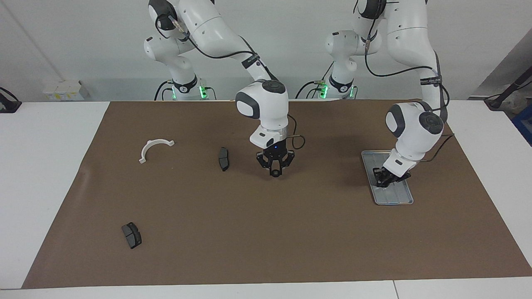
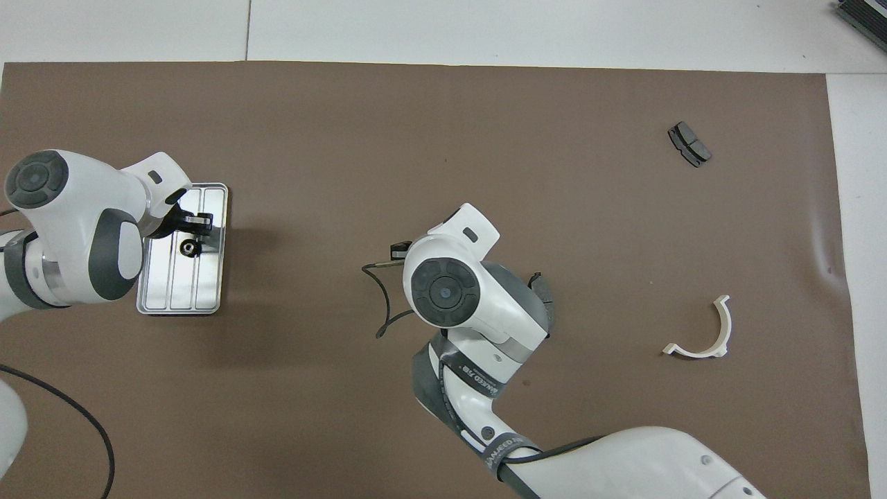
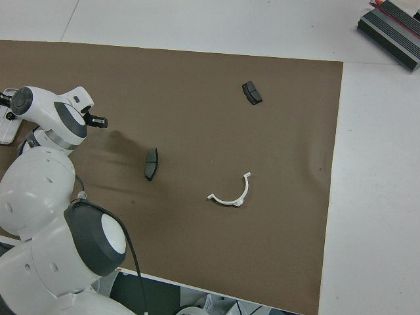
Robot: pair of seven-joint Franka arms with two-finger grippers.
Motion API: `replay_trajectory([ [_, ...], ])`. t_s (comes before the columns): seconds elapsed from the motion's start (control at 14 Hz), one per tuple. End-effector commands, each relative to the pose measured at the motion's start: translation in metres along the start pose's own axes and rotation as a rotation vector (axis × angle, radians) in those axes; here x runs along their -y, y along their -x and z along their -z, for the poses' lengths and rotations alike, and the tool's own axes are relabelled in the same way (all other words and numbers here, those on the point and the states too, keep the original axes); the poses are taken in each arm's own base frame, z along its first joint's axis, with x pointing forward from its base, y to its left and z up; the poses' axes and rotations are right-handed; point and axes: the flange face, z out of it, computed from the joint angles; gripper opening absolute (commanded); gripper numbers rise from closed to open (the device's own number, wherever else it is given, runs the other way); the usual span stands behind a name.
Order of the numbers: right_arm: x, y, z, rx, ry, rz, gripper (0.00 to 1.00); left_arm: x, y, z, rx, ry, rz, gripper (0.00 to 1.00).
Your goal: Place bearing gear from tray to pile
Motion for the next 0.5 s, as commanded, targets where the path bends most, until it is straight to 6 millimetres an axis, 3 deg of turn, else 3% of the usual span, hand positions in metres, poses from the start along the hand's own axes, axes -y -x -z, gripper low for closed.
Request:
replay_trajectory([
  [0.0, -0.044, 0.015, 0.033, -0.016, 0.025, 0.009, 0.0, 0.009, 0.008, -0.003, 0.006, 0.003, 0.005, 0.15],
  [0.43, -0.146, -0.005, 0.063, -0.051, 0.074, -0.1, 0.0, 0.003, -0.009, 0.017, -0.006, 0.004, 0.077, 0.07],
])
